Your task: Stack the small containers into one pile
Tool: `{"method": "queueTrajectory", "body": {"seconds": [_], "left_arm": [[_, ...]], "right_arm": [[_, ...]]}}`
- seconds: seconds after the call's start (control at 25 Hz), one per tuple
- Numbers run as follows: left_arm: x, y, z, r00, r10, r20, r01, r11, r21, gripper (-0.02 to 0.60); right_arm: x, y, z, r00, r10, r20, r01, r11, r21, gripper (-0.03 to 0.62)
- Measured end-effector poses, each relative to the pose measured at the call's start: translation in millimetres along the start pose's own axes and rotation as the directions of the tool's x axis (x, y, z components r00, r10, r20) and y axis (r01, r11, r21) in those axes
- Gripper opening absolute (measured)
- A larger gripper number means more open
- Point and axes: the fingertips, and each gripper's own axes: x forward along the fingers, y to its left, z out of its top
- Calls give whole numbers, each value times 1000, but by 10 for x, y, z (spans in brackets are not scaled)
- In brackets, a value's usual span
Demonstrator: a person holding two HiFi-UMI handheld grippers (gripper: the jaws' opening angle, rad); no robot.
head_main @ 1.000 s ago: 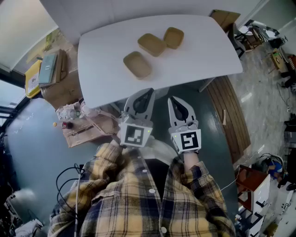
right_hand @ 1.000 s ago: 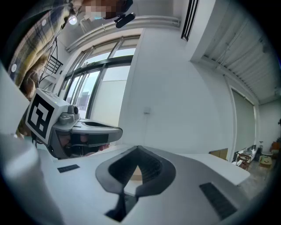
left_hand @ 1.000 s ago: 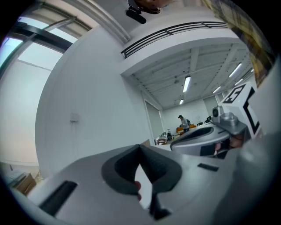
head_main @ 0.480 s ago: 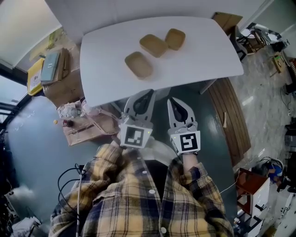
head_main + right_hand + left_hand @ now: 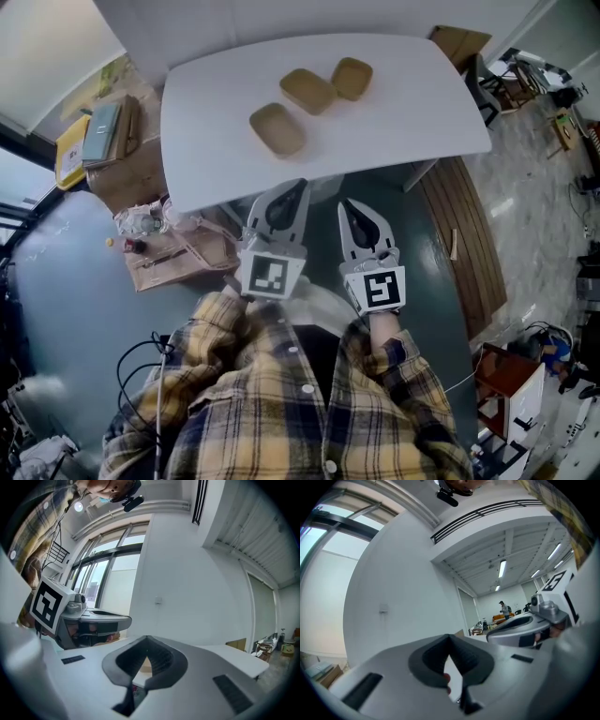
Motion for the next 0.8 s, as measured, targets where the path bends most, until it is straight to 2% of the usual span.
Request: {"method": "queueTrajectory", "body": {"seconds": [0.48,0.68,0.8], "left_arm": [[16,-119,-4,998,58,-20,-58,998,-1,17],[224,-16,-40,998,66,-3,-66,997,29,15],[441,87,-135,998,68,-19,-67,998,18,15]], "right_arm": [[-210,-148,-81,999,30,-11,-30,1000,-6,15],[-30,-269,-164,999,45,-15,-45,999,-1,15],[190,-394,-231,999,49,-19,-49,999,5,15]]}}
